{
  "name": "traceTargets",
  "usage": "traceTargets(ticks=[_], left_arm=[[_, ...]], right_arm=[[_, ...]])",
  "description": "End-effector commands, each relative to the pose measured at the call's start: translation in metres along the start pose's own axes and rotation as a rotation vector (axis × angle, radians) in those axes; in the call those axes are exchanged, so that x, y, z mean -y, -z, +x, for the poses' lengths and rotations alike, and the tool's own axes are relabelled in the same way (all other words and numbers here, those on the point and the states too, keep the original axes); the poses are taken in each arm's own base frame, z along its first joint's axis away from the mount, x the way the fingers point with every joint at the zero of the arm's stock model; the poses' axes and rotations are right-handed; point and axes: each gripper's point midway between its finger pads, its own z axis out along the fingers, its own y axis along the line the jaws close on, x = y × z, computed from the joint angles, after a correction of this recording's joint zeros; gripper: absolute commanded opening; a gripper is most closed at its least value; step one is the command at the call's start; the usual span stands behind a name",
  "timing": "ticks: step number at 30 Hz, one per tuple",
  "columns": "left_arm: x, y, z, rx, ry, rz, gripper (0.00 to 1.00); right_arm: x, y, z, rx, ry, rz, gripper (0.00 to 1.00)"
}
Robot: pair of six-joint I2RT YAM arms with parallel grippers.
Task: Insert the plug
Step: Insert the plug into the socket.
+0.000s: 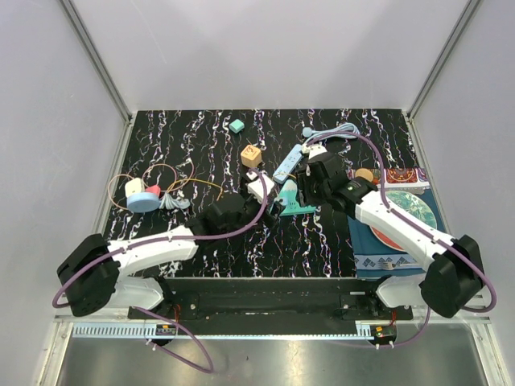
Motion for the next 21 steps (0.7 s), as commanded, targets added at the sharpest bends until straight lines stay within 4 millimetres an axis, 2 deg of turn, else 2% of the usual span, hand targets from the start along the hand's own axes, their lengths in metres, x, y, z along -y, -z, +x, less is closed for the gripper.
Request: traceTargets(ticks=[1, 6, 13, 21], left_arm=[[-0.021, -0.01, -0.013, 0.006, 0.123, -0.099, 0.86], [-0.031, -0.019, 0.007, -0.089, 0.182, -0.141, 0.88], [-0.035, -0.036, 0.015, -0.139, 0.287, -0.139, 0.88], [-0.037, -0.047, 0.031, -0.206, 0.337, -0.15, 0.87]], right_arm=[[0.025, -0.029, -0.017, 0.111, 0.016, 0.111, 0.0], [0.033, -0.051, -0.014, 0.126, 0.019, 0.135, 0.0], [0.04, -0.073, 0.003, 0.099, -0.01, 0.139, 0.0], [0.043, -0.077, 0.016, 0.072, -0.02, 0.139, 0.0]])
